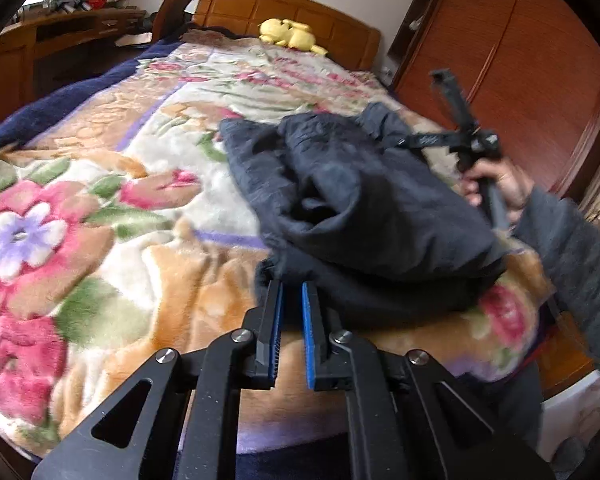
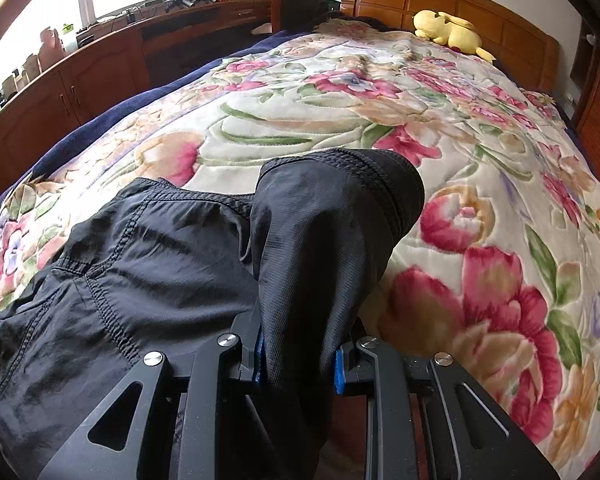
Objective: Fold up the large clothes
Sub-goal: 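Close the left tool on the bundle's edge while the right tool holds it, then lift the jacket bundle with both tools and carry it off the bed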
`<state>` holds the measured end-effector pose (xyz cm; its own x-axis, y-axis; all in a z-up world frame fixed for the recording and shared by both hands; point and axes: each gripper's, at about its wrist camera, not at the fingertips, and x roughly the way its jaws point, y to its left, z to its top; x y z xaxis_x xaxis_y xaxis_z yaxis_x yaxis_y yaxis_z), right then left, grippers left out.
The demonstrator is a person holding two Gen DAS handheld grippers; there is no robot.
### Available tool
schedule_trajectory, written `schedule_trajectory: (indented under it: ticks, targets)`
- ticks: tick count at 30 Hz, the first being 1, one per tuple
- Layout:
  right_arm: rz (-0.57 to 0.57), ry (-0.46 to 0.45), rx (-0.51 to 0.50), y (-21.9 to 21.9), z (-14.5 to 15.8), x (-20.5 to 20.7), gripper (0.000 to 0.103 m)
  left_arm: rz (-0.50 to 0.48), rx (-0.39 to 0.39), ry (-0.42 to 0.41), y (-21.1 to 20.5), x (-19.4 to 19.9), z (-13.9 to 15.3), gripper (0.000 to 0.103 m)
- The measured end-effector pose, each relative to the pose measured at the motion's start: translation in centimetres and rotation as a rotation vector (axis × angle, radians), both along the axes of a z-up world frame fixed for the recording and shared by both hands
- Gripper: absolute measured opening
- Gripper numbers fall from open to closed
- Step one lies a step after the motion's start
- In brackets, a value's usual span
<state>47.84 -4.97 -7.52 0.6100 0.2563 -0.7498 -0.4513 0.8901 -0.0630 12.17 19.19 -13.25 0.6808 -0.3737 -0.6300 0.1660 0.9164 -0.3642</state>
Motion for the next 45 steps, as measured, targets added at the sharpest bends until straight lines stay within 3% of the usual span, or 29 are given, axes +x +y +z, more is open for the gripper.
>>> schedule_trajectory:
  ticks: [2,5,10,13,17,20,30,38,45]
  targets:
    - [0.001,0.001,0.0,-0.1,-0.1,0.0,0.025,-0.006,-0.013,0.01,0.0,0.3,0.0,0.01]
    - [0.0,0.001,0.0,-0.1,-0.1,0.0,0.025,0.04,0.078,0.053,-0.4,1.4,-0.8,0.01]
    - [0.006,0.0,-0.005,-0.1,-0.2,-0.2,0.025,0.039,0.087,0.07,-0.6,2.1,-1.2,0.01]
    - [0.008,0.0,-0.004,-0.2,-0.2,-0.2,0.025,0.054,0.057,0.07,-0.5,2.1,-1.4,0.01]
    - [0.009,-0.001,-0.002,-0.3,-0.3,-0.1,0.025,-0.017,0.0,0.073,-1.1,2.6,-2.5,0.01]
    - [0.01,-0.003,0.0,-0.4,-0.4,-0.2,0.025,-0.04,0.065,0.047,-2.0,2.3,-2.2,0.003]
    - [0.011,-0.056,0.036,-0.7,0.3,-1.2,0.024,0.035,0.083,-0.084,-0.1,-0.8,1.6,0.0]
    - [0.032,-0.174,0.074,0.4,4.0,-4.1,0.021,0.061,0.1,-0.155,0.1,-2.5,2.7,0.0]
    - [0.122,-0.248,0.075,4.6,7.8,-6.4,0.02,0.143,0.091,-0.181,4.0,-3.4,2.7,0.0]
